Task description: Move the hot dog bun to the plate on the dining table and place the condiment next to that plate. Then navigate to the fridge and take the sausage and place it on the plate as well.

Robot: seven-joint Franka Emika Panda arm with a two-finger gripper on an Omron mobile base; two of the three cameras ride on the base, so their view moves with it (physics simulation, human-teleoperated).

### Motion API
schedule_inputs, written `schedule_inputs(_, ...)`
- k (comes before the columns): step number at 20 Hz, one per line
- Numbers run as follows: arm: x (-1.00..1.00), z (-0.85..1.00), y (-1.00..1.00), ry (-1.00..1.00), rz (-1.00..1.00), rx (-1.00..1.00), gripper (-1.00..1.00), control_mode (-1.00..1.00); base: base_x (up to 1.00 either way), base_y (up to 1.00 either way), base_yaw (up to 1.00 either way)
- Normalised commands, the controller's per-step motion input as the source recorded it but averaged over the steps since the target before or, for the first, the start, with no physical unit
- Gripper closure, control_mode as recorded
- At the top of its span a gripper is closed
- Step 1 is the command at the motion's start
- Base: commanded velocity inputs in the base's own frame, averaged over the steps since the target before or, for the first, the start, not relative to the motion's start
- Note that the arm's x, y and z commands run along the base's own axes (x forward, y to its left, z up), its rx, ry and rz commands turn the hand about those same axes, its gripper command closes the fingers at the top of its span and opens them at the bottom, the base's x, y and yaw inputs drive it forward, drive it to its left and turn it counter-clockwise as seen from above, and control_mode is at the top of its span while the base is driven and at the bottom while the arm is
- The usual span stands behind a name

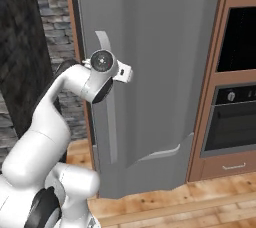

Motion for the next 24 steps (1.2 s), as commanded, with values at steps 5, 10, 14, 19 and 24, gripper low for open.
schedule_inputs(5,-0.29,-0.02,-0.15,-0.02,-0.07,0.00,-1.00,-1.00,0.00,0.00,0.00)
schedule_inputs(10,-0.96,0.30,-0.02,-0.29,-0.05,-0.03,-1.00,-1.00,0.00,0.00,0.00)
schedule_inputs(14,-0.93,0.59,0.00,-0.28,-0.04,-0.10,-1.00,-1.00,0.00,0.00,0.00)
schedule_inputs(19,-0.78,0.76,0.20,-0.10,-0.11,-0.11,-1.00,-1.00,0.00,0.00,0.00)
schedule_inputs(24,-0.32,0.60,0.57,0.10,-0.07,-0.21,-1.00,-1.00,0.00,0.00,0.00)
